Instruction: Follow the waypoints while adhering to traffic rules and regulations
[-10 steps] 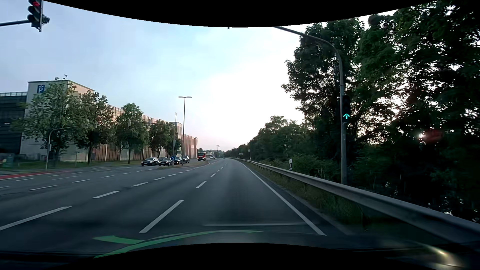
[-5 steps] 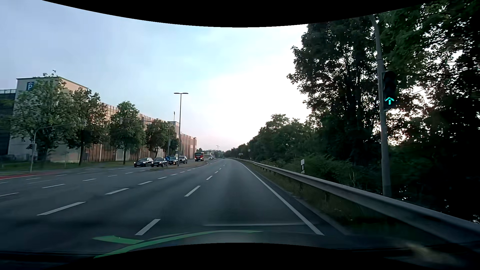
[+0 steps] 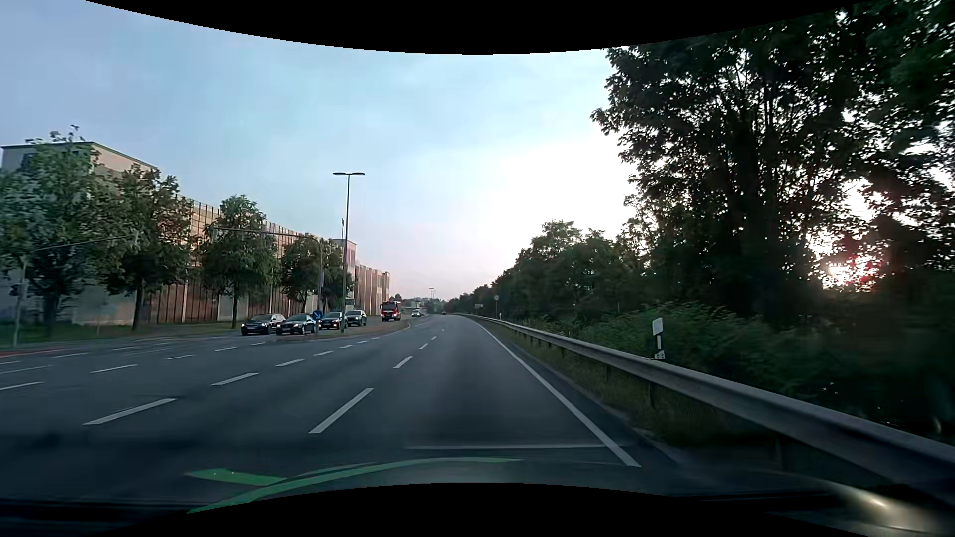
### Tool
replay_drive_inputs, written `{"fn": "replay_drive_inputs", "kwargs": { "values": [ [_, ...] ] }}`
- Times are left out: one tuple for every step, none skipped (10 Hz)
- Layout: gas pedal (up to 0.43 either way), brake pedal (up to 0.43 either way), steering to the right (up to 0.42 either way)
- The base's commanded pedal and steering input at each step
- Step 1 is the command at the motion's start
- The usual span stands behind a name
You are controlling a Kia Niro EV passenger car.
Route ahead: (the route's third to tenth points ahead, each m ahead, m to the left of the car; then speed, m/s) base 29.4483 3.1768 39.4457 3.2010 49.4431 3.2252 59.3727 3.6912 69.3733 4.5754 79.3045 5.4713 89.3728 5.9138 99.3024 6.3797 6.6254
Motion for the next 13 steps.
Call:
{"fn": "replay_drive_inputs", "kwargs": {
  "values": [
    [0.539, 0.0, -0.001],
    [0.539, 0.0, -0.001],
    [0.539, 0.0, -0.001],
    [0.539, 0.0, -0.001],
    [0.539, 0.0, -0.001],
    [0.539, 0.0, -0.001],
    [0.539, 0.0, -0.002],
    [0.539, 0.0, -0.002],
    [0.539, 0.0, -0.003],
    [0.539, 0.0, -0.006],
    [0.539, 0.0, -0.008],
    [0.539, 0.0, -0.008],
    [0.539, 0.0, -0.008]
  ]
}}
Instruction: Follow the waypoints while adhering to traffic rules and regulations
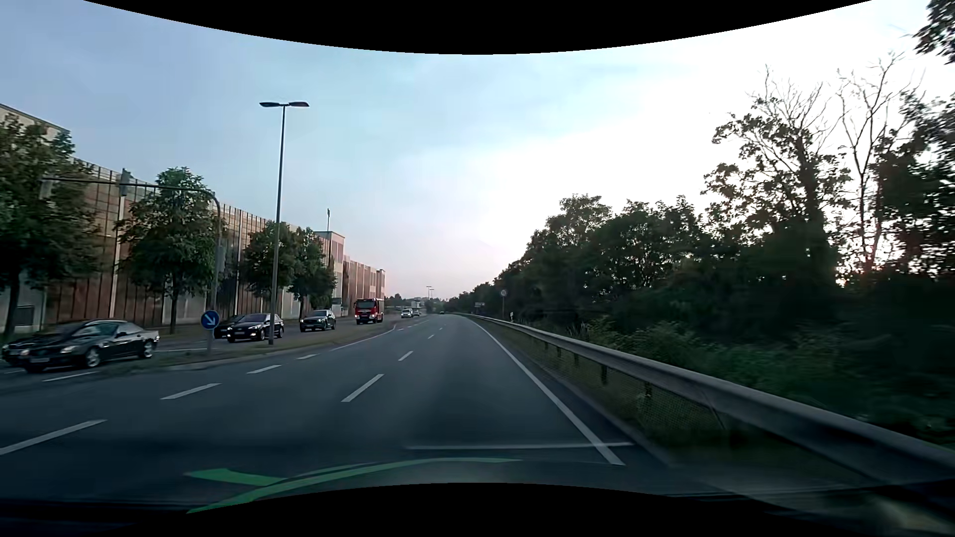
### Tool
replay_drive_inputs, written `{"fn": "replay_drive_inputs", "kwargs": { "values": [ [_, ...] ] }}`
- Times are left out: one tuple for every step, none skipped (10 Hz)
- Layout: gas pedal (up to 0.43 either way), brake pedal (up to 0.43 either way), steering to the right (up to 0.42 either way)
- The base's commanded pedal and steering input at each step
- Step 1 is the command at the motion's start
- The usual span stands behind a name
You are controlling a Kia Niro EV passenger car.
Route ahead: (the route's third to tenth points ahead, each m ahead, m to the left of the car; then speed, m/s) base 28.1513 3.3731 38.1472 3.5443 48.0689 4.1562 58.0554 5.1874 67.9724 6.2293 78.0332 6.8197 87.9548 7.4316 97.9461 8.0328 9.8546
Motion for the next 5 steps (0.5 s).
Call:
{"fn": "replay_drive_inputs", "kwargs": {
  "values": [
    [0.531, 0.0, -0.008],
    [0.531, 0.0, -0.008],
    [0.531, 0.0, -0.008],
    [0.531, 0.0, -0.008],
    [0.531, 0.0, -0.008]
  ]
}}
